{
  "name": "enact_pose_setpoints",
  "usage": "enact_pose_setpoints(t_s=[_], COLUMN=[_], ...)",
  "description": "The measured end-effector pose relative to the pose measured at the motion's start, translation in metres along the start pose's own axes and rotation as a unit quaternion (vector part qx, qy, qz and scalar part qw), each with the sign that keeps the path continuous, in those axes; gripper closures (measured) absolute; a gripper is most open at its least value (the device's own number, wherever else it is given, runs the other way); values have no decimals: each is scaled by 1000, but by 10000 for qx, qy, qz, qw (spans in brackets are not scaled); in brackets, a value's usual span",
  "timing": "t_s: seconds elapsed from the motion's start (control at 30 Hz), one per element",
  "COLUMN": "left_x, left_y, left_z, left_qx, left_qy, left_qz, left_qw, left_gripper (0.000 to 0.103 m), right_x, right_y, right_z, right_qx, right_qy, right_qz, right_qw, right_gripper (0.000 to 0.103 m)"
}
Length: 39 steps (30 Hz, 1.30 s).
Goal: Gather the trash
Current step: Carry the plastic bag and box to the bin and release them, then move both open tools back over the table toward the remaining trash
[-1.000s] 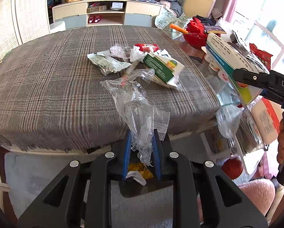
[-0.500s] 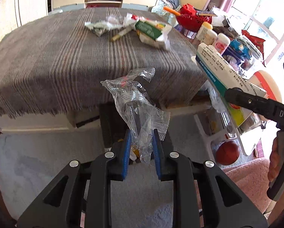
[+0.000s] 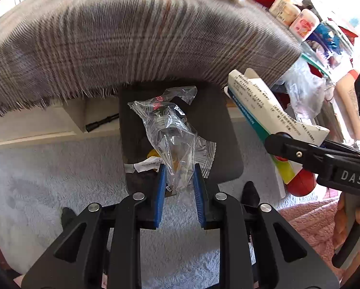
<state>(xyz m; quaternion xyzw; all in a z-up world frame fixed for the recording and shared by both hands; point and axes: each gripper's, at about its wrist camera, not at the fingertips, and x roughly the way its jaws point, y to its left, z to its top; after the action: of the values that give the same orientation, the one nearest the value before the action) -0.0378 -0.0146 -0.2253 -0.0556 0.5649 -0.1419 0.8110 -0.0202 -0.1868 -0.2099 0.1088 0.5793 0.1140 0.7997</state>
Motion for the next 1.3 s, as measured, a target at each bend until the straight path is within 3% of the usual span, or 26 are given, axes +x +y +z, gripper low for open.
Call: enact_pose_setpoints(t_s=[0.3, 0.47, 0.57, 0.77, 0.97, 1.07, 1.3], left_x=[21, 30, 34, 39, 36, 34, 18], left_y=[6, 4, 2, 2, 4, 5, 8], left_z=[12, 14, 16, 18, 17, 16, 11], left_qx=[-57, -50, 3, -51, -65, -67, -30], left_qy=[73, 120, 138, 142, 98, 81, 23], left_qz=[25, 51, 165, 251, 114, 106, 126], left_qw=[10000, 9999, 9998, 9996, 9999, 9999, 9999], left_gripper=[81, 59, 51, 35, 13, 8, 8], right_x=[33, 43, 44, 42, 29, 24, 13], right_y=[-5, -4, -2, -6, -23, -30, -41], right_z=[9, 13, 18, 23, 23, 22, 20], right_qx=[140, 227, 255, 285, 445, 534, 700], right_qy=[116, 130, 51, -26, -158, -219, -291], right_qz=[167, 195, 131, 47, 90, 58, 46], right_qw=[9997, 9995, 9996, 9996, 9988, 9983, 9971], right_gripper=[35, 31, 22, 15, 14, 14, 14])
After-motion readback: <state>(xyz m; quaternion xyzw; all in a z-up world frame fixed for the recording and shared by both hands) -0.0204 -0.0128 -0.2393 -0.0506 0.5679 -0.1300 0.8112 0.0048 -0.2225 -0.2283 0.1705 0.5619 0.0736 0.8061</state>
